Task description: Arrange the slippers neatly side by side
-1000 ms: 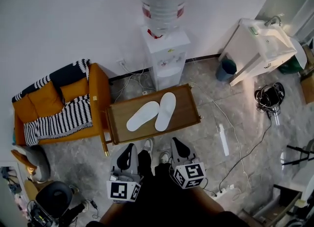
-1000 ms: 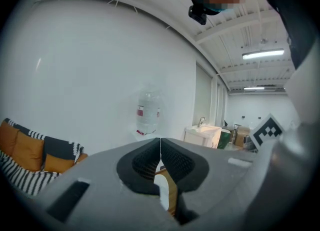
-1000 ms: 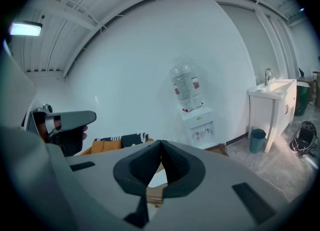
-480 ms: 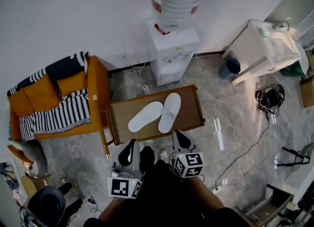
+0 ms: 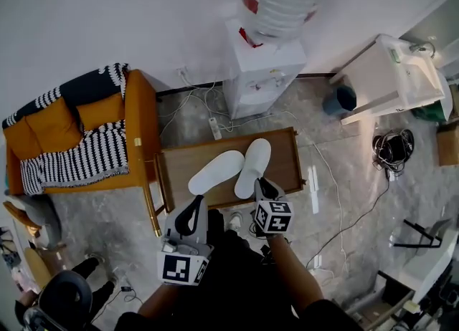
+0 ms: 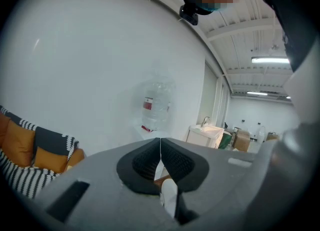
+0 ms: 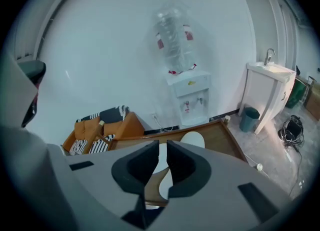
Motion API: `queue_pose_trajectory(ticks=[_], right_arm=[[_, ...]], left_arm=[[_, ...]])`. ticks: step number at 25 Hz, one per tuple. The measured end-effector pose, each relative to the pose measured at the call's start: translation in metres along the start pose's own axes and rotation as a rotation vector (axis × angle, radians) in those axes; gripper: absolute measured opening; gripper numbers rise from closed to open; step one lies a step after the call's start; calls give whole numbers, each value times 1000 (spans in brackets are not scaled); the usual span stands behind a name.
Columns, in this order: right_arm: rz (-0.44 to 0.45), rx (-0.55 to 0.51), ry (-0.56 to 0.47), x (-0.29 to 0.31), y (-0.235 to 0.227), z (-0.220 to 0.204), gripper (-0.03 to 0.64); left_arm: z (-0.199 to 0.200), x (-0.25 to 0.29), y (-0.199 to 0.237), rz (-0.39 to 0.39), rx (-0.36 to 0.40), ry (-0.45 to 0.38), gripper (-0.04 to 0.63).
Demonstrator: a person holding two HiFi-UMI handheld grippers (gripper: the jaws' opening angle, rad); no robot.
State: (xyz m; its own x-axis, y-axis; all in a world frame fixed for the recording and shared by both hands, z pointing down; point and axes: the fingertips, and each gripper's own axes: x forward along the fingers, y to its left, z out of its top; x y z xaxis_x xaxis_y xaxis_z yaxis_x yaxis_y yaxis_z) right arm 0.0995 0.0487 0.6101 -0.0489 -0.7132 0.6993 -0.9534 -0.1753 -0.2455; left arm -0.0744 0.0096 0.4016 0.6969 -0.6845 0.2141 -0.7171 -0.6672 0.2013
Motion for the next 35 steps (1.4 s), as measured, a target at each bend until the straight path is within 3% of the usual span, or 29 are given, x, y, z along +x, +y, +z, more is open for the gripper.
queue_pose_trajectory(ticks=[4,7,15,19,24,35], right_arm=[[-27,42,92,38,-15,-16,23],[-57,82,161,64,-29,-32,94],[-171,153,295,113,-64,-76,107],[-187,180,319,123,-65,-87,106],[-220,198,323,125,-69,-89,37],[-233,158,309,111,-65,-78,15]], left_arm=[[-2,15,13,-2,-9,14,18],[-3,23,21,-1,-17,22,17],[-12,34,41,-23,-30,55,18],[-15,36,49,-32,-36,67,17],[-20,41,56,-56,-43,79,18],[-17,39,65,-93,-37,78,17]])
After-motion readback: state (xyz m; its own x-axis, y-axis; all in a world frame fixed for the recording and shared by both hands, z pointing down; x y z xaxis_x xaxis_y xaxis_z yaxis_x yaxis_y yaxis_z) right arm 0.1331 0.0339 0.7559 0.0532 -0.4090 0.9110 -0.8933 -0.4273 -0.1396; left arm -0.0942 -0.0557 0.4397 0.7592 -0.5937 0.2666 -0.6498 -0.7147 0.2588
